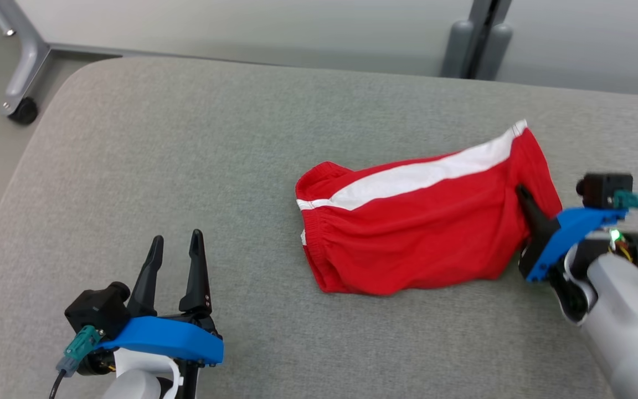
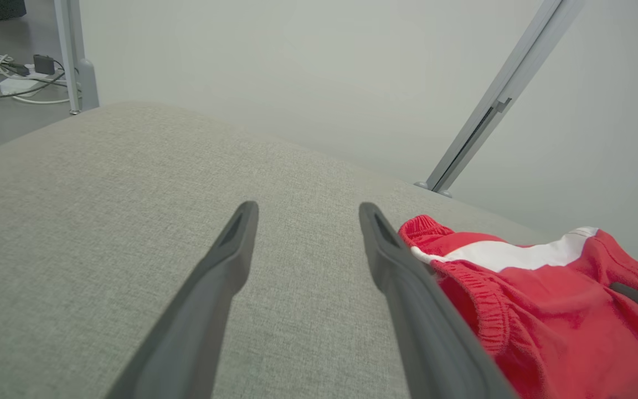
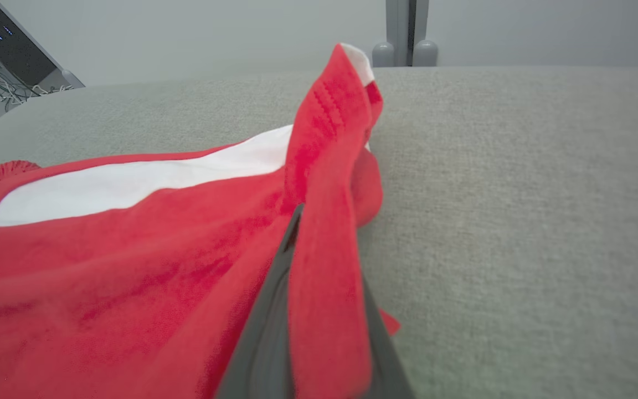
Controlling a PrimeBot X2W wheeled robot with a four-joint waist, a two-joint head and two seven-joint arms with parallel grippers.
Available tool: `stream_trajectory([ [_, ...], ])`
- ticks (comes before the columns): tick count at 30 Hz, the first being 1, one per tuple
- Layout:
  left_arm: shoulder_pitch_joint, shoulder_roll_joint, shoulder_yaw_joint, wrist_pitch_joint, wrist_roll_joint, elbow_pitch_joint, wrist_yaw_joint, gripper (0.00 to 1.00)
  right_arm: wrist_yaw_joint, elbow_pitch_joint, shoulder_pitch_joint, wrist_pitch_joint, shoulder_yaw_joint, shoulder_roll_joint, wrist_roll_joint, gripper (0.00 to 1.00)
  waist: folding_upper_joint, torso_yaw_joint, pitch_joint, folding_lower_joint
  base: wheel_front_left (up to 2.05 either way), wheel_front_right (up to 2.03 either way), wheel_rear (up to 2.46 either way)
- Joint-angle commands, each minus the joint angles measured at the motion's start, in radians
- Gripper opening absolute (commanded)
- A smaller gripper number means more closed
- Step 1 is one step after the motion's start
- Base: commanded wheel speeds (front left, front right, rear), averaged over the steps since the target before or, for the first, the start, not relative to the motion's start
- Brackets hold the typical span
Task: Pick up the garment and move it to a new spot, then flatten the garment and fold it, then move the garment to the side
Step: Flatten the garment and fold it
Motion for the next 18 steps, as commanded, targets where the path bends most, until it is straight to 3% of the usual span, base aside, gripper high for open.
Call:
stream_trajectory([
  [1,0.005,0.001,-0.001,-0.004,0.006,0.003,-0.004,1.0,0.0,-0.009,0.022,-0.013,-0.004,-0.005,0.011,0.0,0.0,-0.02,-0.02,0.0,0.0,0.0,0.0],
  [8,0.023,0.003,-0.016,0.002,0.01,0.001,-0.004,1.0,0.0,-0.081,0.185,-0.095,-0.068,-0.014,0.044,0.0,0.0,-0.077,-0.065,0.0,0.0,0.0,0.0],
  [18,0.035,0.008,-0.035,0.013,0.016,-0.014,0.006,1.0,0.0,-0.149,0.303,-0.112,-0.191,0.023,-0.005,0.0,0.0,-0.108,-0.075,0.0,0.0,0.0,0.0],
])
